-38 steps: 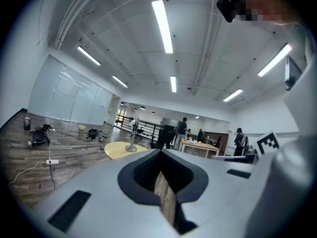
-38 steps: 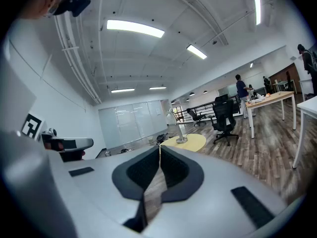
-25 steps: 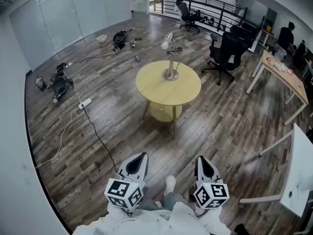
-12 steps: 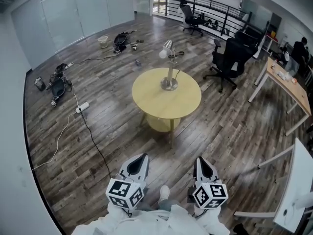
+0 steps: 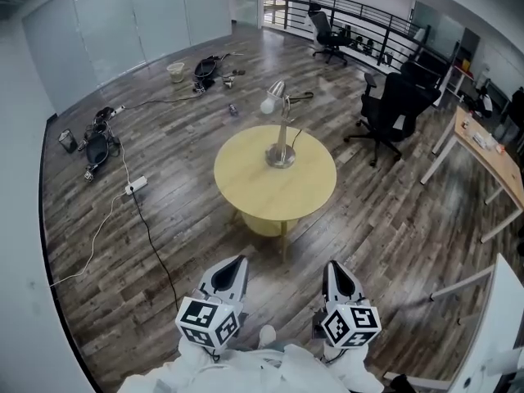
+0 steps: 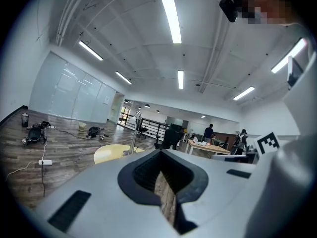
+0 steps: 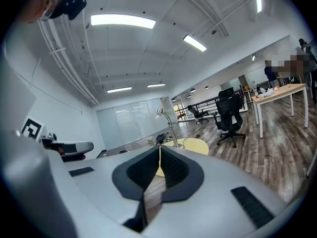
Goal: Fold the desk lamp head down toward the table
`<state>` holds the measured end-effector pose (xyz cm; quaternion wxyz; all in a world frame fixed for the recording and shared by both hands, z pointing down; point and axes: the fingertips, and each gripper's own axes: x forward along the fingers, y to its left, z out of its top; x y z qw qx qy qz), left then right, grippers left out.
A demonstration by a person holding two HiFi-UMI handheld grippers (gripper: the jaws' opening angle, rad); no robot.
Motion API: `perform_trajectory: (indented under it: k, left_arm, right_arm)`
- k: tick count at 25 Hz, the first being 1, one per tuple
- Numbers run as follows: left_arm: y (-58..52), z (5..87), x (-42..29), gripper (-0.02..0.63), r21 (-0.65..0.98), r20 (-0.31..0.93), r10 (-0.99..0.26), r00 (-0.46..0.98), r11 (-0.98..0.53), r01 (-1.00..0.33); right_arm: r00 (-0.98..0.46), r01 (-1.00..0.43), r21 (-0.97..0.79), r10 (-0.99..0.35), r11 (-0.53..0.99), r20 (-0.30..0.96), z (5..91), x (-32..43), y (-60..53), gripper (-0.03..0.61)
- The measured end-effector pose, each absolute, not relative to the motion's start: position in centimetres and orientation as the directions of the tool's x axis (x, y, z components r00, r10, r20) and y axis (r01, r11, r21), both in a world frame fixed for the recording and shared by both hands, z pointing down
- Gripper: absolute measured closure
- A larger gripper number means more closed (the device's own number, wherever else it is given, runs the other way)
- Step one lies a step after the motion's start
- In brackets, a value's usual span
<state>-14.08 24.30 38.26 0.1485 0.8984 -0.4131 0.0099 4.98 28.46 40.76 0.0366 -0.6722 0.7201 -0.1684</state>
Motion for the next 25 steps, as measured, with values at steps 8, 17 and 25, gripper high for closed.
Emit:
perform_trajectory:
  k: [8,17,25]
  left_arm:
    - [19.1,38.6,-10.4,0.612,0.259,0.146,-0.747,0.649,-0.604,-0.754]
    - [14.6,38.5,-8.6,0.612,0.253,0.159,-0.758,0.632,-0.588,-0.768]
    - [10.9,39.7,-8.4,0.612,0.245,0.167,-0.775,0.609,-0.566,-0.787]
  right_arm:
    - [-0.118,-0.952,-0.299,-0.977,0.061,0.177,41.2,8.6,22.6,0.563]
    - [-0.141,-0.945,-0.318,-0.972,0.076,0.187,41.8,10.6,17.9,0.563]
    - [-0.131,-0.94,-0.335,-0.972,0.06,0.194,43.5,12.1,15.1,0.563]
